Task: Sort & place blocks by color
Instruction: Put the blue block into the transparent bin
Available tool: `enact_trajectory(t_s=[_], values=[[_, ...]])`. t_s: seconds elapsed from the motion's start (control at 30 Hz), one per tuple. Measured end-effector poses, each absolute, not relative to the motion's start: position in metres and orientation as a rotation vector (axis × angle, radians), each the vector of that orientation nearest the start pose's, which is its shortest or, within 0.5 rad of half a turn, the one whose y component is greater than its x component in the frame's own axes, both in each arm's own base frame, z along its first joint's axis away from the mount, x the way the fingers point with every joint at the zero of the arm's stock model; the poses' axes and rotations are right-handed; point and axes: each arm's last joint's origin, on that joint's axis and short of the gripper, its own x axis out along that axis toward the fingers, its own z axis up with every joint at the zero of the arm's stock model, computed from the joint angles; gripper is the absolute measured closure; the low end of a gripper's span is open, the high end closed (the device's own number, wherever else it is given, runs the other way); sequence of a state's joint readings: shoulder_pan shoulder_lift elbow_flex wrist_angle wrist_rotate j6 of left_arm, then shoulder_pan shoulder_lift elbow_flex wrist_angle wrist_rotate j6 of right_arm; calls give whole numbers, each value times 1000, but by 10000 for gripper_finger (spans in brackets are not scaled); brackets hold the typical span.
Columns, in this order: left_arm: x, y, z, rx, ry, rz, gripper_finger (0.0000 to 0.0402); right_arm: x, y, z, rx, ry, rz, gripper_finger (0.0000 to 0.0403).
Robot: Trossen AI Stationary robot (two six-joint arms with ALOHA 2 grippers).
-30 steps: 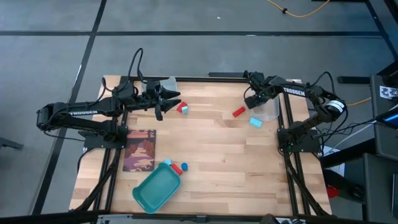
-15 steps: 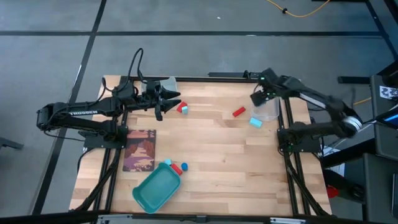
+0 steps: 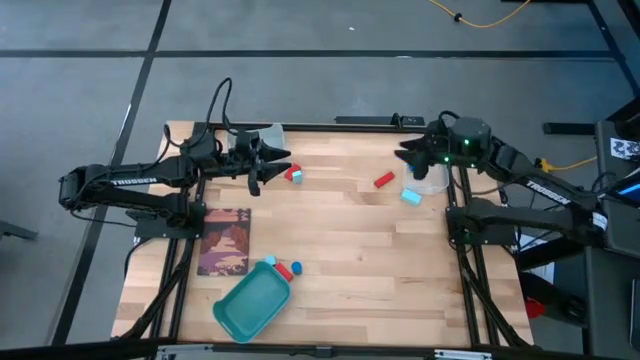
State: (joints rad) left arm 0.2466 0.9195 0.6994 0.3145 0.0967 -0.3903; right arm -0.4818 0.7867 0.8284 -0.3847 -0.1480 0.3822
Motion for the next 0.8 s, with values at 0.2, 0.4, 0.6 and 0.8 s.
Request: enact_trajectory(t_s=[0.2,0.4,0.6,0.8], values=[[203,47,328,-372,-115,102,205,191,-52,344,339,80,-85,183],[203,47,328,-356,-114,103,205,207,-28,353,302,-15,98,183],[203,48,328,-355,-116,113,205,210,-15,349,168,7,106,183],[203,48,328,-355,-116,114,205,210,-15,349,144,9,105,183]])
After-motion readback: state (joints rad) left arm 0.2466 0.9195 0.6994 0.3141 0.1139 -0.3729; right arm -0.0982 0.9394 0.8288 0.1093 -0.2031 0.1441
